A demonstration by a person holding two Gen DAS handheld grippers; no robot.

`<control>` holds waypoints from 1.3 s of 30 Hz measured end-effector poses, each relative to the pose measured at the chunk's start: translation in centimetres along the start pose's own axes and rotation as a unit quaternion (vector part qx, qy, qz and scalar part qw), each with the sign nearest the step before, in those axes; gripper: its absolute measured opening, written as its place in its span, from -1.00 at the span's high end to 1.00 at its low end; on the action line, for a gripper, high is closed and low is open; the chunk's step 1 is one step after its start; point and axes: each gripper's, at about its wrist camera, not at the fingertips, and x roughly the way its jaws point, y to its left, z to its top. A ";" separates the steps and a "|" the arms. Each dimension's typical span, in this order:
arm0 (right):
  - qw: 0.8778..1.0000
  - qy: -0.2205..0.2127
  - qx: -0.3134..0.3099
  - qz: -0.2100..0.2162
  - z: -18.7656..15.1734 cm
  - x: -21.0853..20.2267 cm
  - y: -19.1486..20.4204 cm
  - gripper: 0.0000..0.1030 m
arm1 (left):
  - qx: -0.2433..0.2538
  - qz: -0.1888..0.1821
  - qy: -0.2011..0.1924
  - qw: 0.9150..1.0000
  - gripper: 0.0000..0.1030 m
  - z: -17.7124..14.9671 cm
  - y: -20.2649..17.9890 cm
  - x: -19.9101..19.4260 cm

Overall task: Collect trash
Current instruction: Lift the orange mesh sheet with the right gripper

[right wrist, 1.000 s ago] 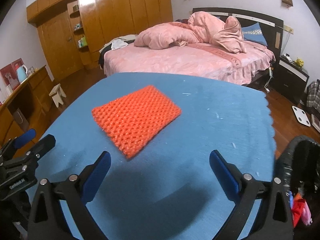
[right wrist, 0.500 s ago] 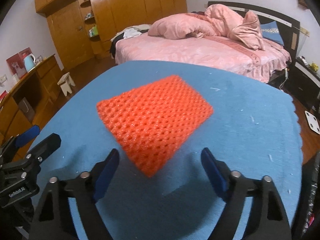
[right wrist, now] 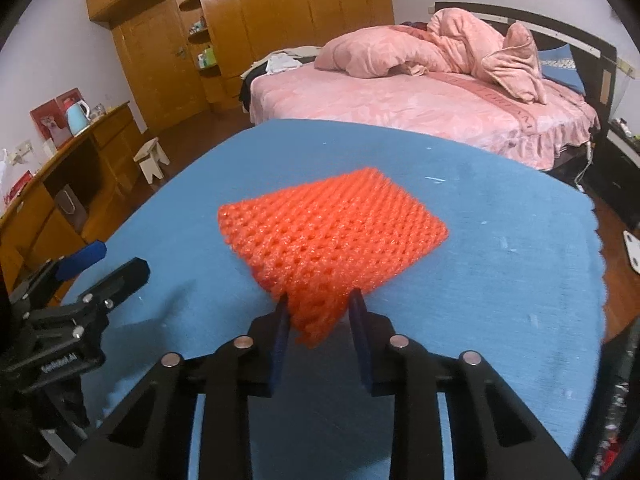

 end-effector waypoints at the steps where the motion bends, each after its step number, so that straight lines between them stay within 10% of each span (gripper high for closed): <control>1: 1.000 0.000 -0.003 -0.007 -0.1 -0.4 -0.4 0.44 | 0.001 -0.002 0.000 1.000 -0.75 0.0 -0.2 0.0; 9: 0.998 0.021 0.002 -0.053 -1.6 -2.2 -4.3 0.27 | 0.004 -0.015 -0.001 1.000 -0.75 0.1 -1.8 -0.2; 17: 0.997 0.024 0.014 -0.073 -3.5 -4.4 -5.8 -0.68 | 0.013 -0.023 -0.004 1.000 -0.75 0.2 -3.1 -0.1; 39: 0.992 0.022 0.083 -0.095 -0.3 1.4 -5.2 -0.83 | 0.005 -0.009 -0.002 1.000 -0.75 0.4 -1.9 -0.2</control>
